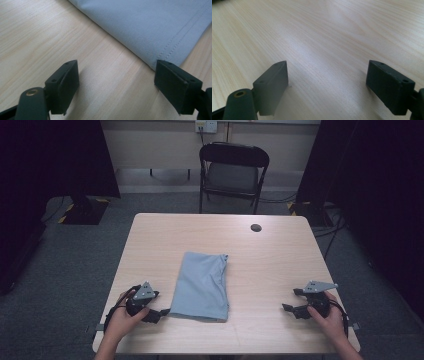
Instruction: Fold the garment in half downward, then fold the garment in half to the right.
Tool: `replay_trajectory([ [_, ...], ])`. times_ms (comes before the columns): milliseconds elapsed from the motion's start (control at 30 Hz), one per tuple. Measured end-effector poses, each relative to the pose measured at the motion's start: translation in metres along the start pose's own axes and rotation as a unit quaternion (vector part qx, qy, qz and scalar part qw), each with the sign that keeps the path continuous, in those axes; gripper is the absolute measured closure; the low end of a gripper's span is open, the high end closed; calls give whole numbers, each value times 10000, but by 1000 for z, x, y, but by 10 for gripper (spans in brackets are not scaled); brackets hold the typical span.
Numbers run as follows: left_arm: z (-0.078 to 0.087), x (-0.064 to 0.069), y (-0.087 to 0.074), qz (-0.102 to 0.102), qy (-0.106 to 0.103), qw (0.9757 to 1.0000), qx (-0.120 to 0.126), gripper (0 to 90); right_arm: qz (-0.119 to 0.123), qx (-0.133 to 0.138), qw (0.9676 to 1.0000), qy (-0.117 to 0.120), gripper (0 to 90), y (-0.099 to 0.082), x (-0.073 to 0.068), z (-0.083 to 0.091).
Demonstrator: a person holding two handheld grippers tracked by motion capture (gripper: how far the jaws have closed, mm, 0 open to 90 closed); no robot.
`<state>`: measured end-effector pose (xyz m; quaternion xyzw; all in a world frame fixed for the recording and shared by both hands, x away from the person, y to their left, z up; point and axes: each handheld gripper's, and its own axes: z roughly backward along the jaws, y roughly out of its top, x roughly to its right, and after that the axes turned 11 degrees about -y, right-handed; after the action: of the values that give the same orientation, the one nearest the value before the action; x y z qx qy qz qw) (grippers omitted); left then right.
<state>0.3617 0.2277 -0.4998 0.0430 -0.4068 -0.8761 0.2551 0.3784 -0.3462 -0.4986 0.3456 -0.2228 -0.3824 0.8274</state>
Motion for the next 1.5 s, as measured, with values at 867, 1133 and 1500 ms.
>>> replay_trajectory([
  [867, -1, 2, -2, -21, -17, 10000, 46, 151, 110, -42, 9999, -90, 143, -3, -1, 3],
  [1133, -1, 2, -2, 1, 14, 10000, 45, 149, 86, -57, 9999, -128, 143, -5, -1, 5],
  [1500, -1, 3, -2, 9, 19, 10000, 50, 149, -22, -80, 9997, -247, 137, -17, 8, 18],
])
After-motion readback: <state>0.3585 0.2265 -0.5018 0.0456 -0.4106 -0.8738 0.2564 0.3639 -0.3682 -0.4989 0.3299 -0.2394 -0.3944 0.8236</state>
